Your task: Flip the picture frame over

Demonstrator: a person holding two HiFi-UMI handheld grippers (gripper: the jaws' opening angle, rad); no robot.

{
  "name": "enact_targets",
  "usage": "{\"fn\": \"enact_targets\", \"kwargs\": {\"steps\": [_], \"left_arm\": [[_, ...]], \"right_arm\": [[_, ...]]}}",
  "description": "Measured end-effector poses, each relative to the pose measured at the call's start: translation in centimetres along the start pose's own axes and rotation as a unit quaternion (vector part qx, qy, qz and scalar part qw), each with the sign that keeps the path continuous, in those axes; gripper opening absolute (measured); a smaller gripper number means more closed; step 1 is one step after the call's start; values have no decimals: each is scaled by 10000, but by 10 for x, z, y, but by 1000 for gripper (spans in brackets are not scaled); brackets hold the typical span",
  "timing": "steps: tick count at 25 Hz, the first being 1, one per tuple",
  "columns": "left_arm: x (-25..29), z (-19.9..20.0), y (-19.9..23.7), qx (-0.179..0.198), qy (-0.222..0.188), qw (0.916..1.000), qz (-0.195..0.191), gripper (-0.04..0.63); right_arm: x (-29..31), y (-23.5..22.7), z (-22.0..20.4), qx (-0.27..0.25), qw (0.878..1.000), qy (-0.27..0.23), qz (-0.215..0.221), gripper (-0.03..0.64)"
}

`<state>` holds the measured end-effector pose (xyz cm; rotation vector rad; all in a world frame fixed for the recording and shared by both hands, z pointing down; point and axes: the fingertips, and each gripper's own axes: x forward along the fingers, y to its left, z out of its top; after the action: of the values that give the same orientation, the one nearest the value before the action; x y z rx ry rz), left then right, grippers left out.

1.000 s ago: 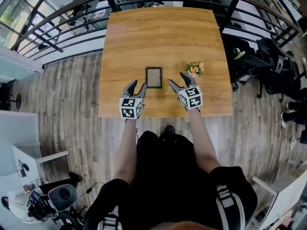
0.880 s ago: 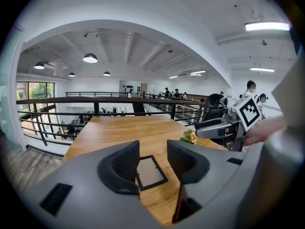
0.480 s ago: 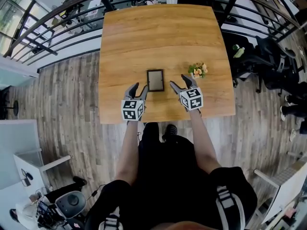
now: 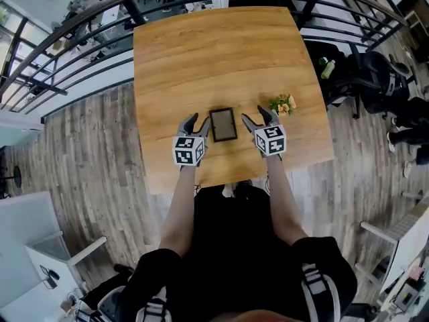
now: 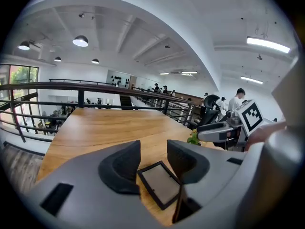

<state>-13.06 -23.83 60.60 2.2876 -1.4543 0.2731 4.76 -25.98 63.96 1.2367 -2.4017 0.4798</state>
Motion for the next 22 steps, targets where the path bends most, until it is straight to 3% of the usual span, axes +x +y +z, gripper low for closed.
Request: {"fn": "enact_targets", "kwargs": {"steps": [3,7,17,22], "left_arm": [[11,2,9,-81,48,9999,-64,186],[22,-12,1,-87,275,9996,-12,186],[18,-36,-2,-265,366,9967,667,187],[20,-54,-4,-351,526,9951,760,187]], "right_arm": [[3,-3,0,84,9999,-7,-123,299],[7,-7,-10,86,9999,104,24,299],[16,-3,-32,-37,9969,276,732,293],[15,-5,-53,83,9955,454,830,289]]}}
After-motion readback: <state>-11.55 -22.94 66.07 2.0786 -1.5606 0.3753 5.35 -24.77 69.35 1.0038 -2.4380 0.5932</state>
